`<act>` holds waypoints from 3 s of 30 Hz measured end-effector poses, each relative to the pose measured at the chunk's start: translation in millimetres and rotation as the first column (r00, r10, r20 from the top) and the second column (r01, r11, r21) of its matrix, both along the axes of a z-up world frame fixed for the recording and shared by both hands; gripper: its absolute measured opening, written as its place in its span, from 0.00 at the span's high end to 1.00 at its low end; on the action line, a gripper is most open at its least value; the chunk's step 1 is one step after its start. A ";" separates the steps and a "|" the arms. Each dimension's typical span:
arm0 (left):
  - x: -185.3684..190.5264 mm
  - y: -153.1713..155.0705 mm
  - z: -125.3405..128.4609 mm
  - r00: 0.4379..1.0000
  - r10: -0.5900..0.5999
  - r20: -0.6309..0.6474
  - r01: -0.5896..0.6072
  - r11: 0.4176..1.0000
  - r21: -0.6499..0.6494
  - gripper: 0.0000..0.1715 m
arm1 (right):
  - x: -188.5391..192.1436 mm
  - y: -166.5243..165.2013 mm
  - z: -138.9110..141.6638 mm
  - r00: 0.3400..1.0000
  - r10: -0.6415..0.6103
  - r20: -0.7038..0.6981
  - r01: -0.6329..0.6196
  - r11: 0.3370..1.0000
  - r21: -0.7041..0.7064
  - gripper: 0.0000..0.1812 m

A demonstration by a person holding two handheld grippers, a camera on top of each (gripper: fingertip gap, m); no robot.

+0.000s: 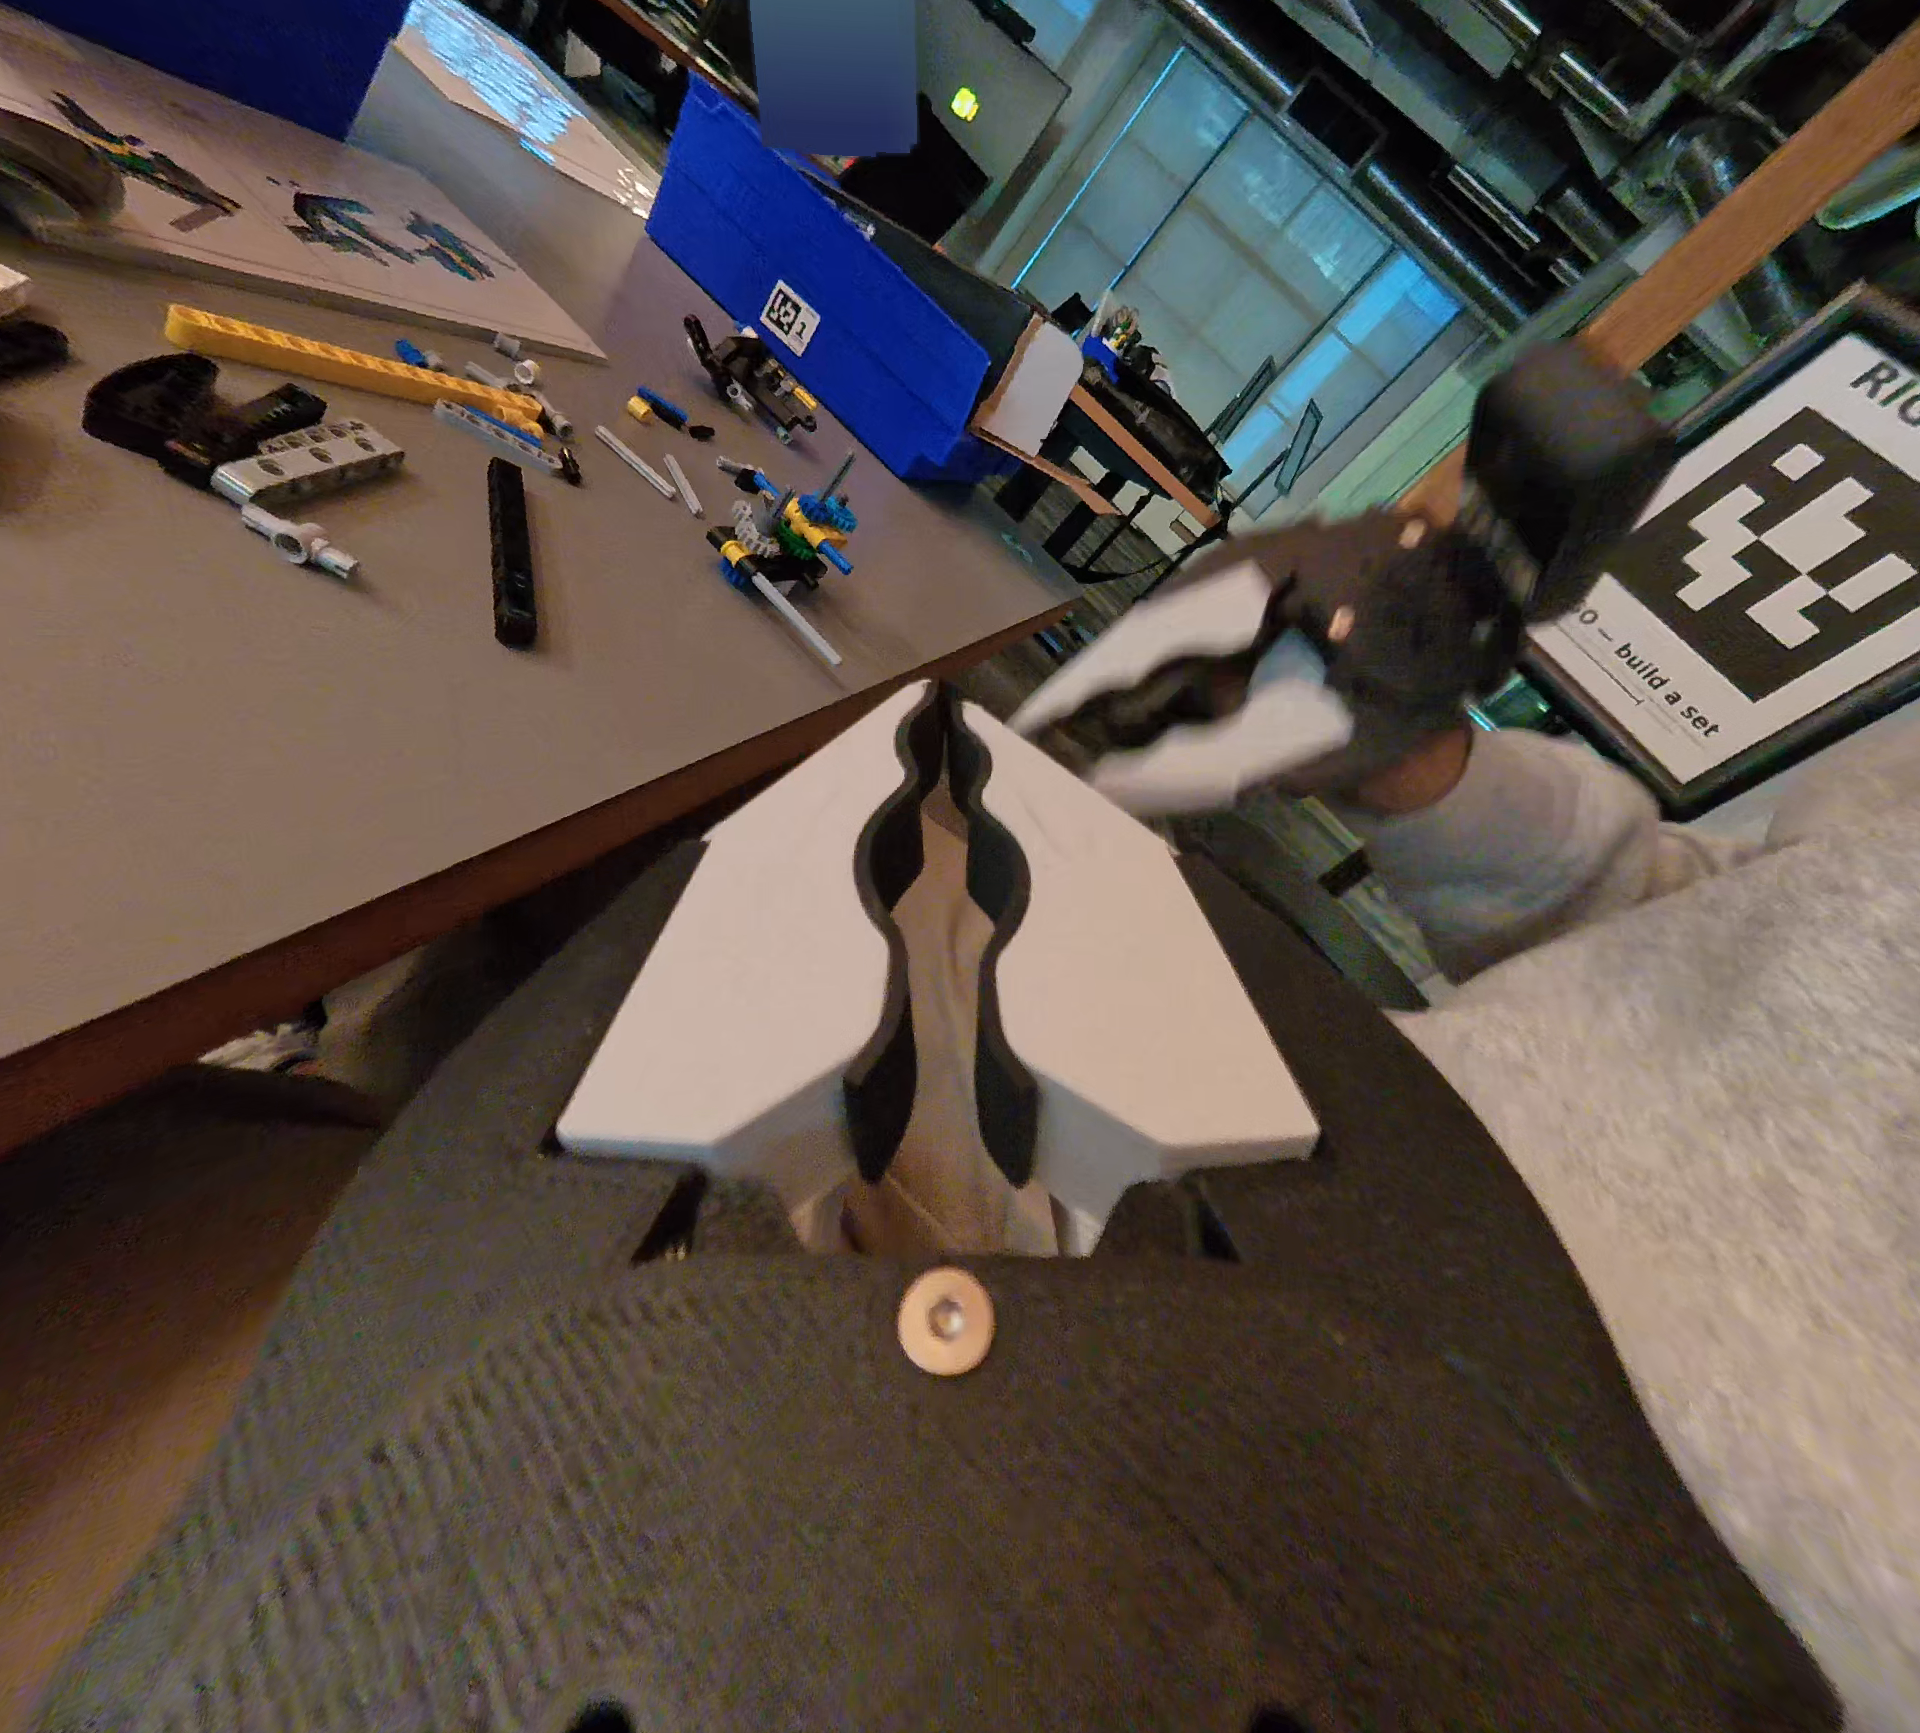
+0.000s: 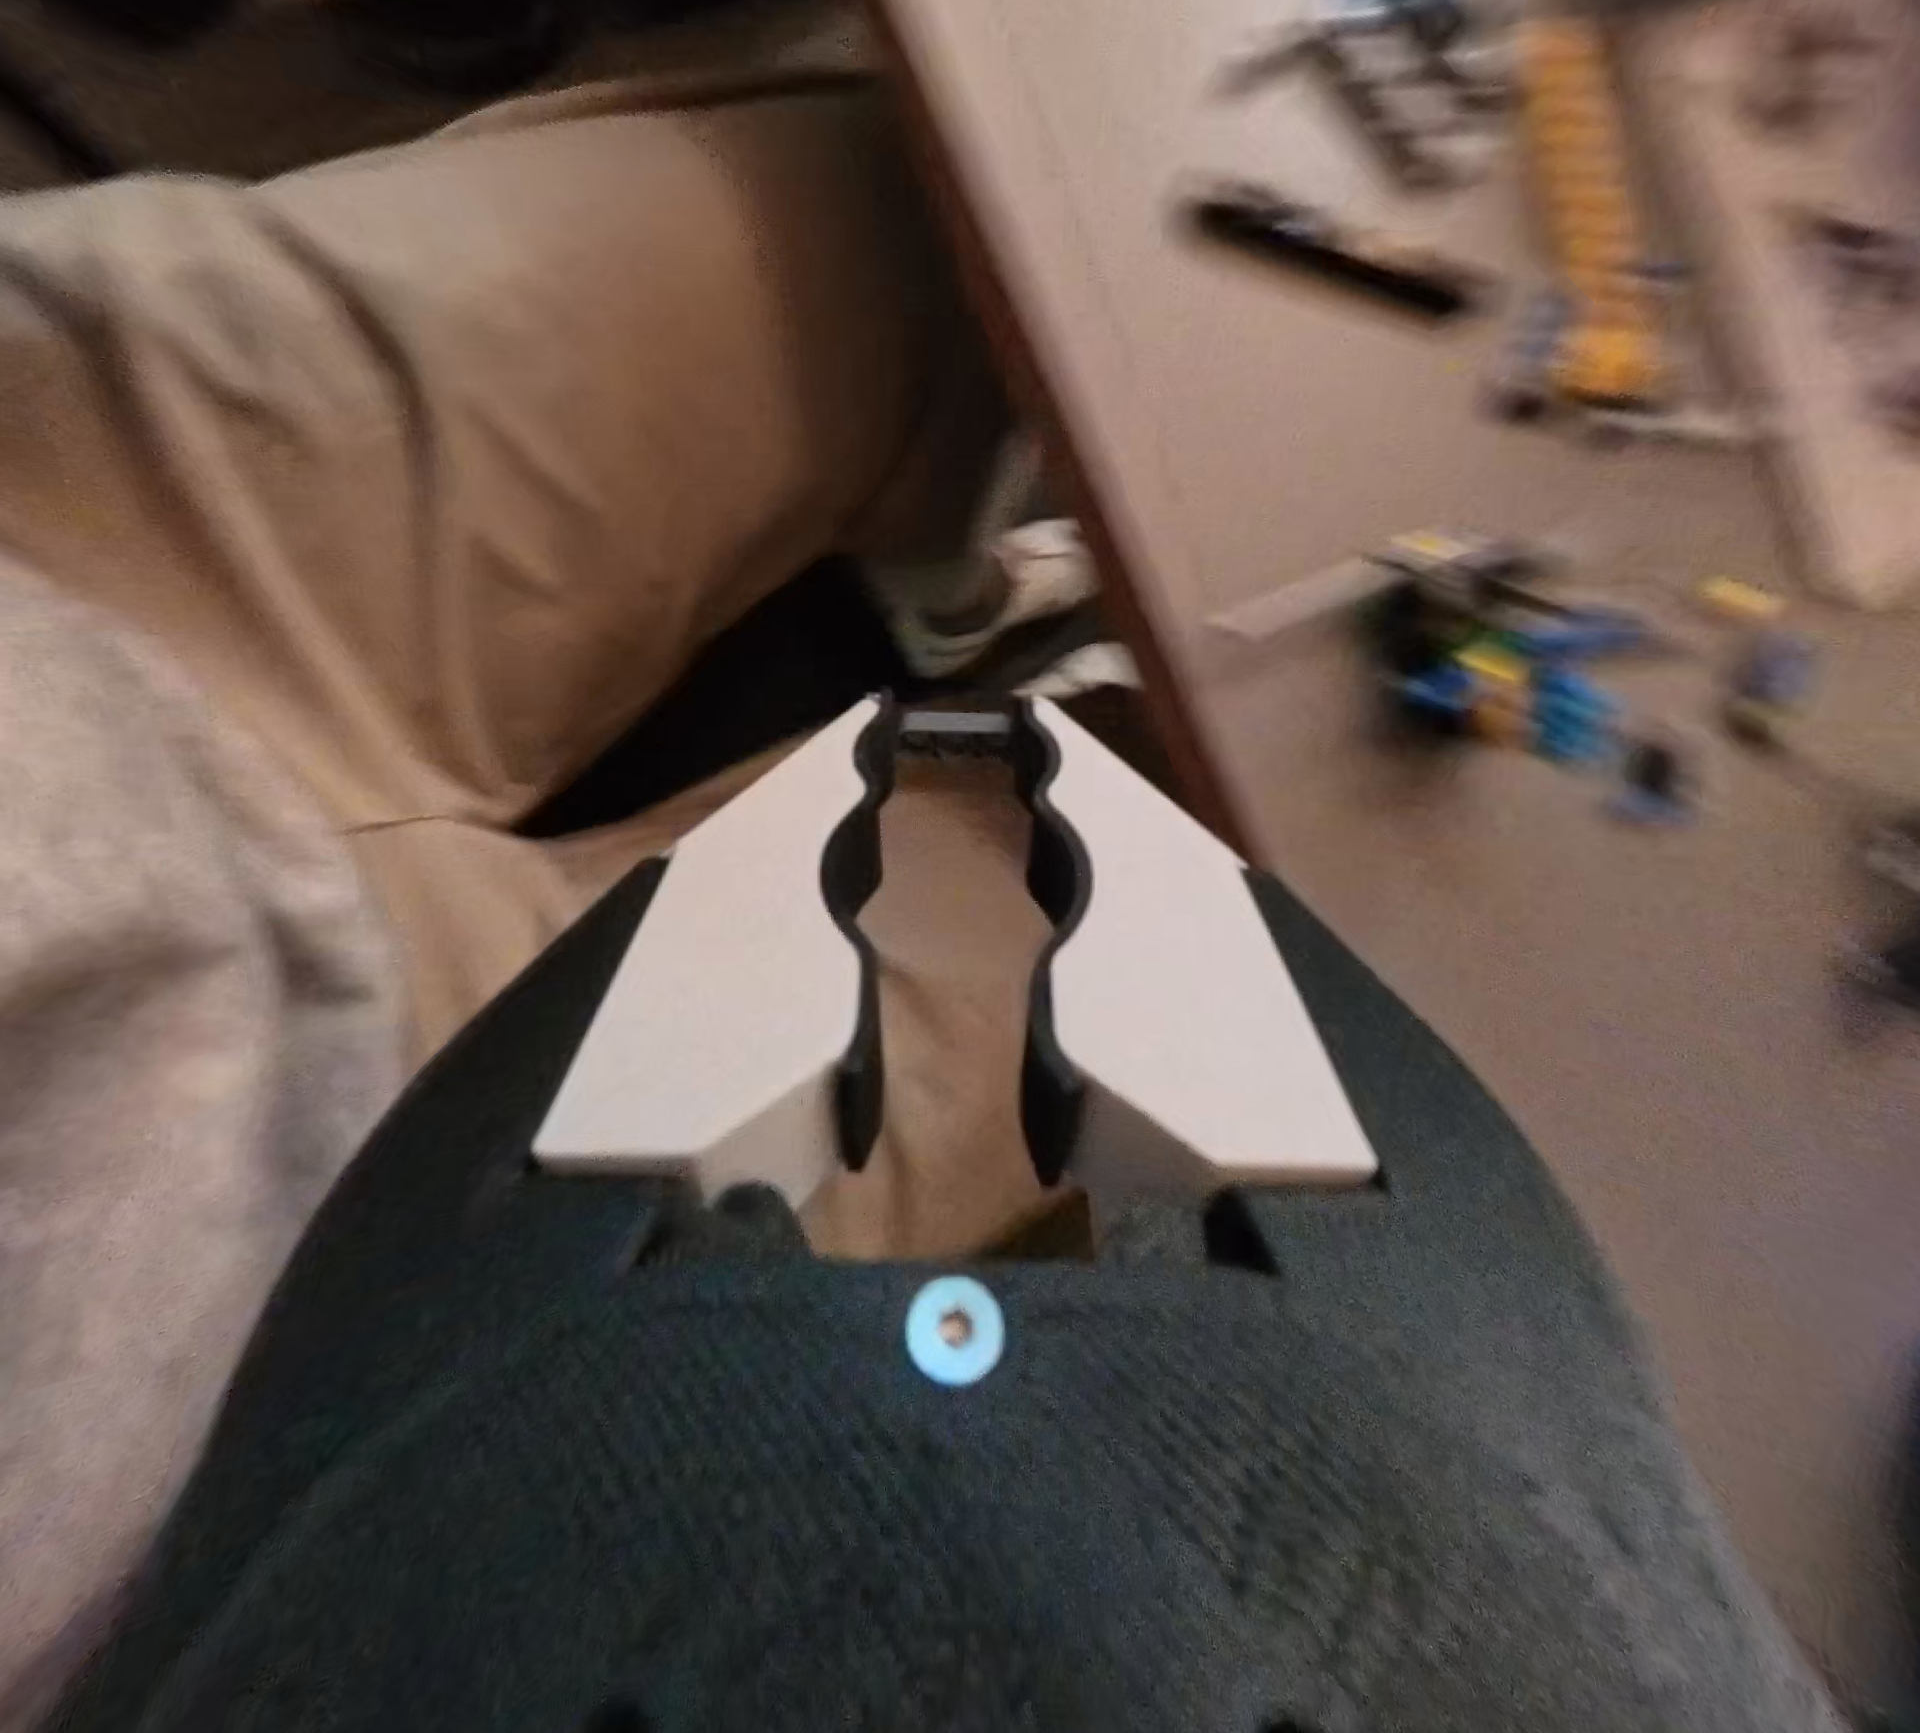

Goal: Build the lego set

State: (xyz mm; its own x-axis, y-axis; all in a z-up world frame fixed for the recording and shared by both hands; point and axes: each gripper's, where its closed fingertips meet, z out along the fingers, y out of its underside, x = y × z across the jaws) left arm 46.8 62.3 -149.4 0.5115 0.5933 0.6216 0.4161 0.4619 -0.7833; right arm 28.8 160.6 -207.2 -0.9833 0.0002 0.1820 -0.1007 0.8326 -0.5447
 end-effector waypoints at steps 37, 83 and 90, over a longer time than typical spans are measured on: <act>-65.7 59.5 28.0 0.981 -0.174 -0.086 0.165 0.981 -0.103 1.00 | -195.6 97.7 -21.4 0.964 0.266 0.014 -0.259 0.925 0.277 0.85; -165.8 106.9 -37.7 0.983 -0.169 0.069 0.182 0.900 -0.395 0.99 | -145.9 -1.5 31.9 0.917 0.397 0.034 -0.393 0.887 0.244 0.97; -165.7 107.2 -38.3 0.984 -0.167 0.065 0.179 0.898 -0.401 0.99 | -144.2 0.0 27.0 0.902 0.415 0.123 -0.432 0.849 0.303 0.97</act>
